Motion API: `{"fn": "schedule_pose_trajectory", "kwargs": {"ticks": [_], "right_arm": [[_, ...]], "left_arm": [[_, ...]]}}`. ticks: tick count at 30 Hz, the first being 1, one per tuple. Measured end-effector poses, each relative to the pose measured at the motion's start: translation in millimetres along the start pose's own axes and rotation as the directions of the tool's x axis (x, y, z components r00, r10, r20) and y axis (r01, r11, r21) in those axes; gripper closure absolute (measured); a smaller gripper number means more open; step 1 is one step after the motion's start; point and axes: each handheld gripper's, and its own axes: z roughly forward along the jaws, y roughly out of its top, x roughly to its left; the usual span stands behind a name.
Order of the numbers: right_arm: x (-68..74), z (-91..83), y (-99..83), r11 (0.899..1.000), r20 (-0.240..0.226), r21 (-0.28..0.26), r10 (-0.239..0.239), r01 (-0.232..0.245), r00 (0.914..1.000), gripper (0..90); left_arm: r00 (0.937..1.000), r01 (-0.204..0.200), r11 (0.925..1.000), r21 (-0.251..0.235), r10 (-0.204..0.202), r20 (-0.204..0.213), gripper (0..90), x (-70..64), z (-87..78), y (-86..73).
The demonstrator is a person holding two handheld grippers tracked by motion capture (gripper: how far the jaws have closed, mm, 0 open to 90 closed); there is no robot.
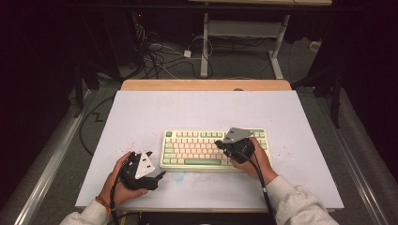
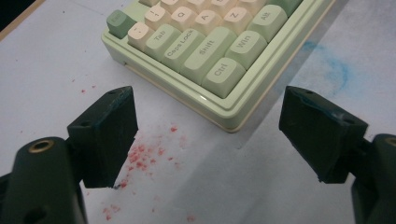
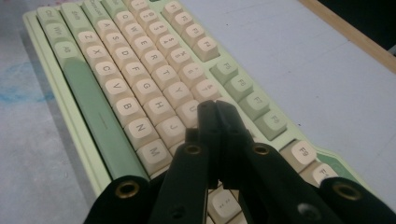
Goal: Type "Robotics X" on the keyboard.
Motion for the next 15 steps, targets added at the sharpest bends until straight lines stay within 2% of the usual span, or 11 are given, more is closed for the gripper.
{"fn": "schedule_pose_trajectory", "kwargs": {"ticks": [15], "right_arm": [[-2.1,24.4,3.7,0.998,-0.004,0.063,-0.003,0.003,1.0000,89.9]], "left_arm": [[0.9999,-0.009,0.9999,0.009,0.009,0.007,18.5,-0.2,1.2,-0.5]]}}
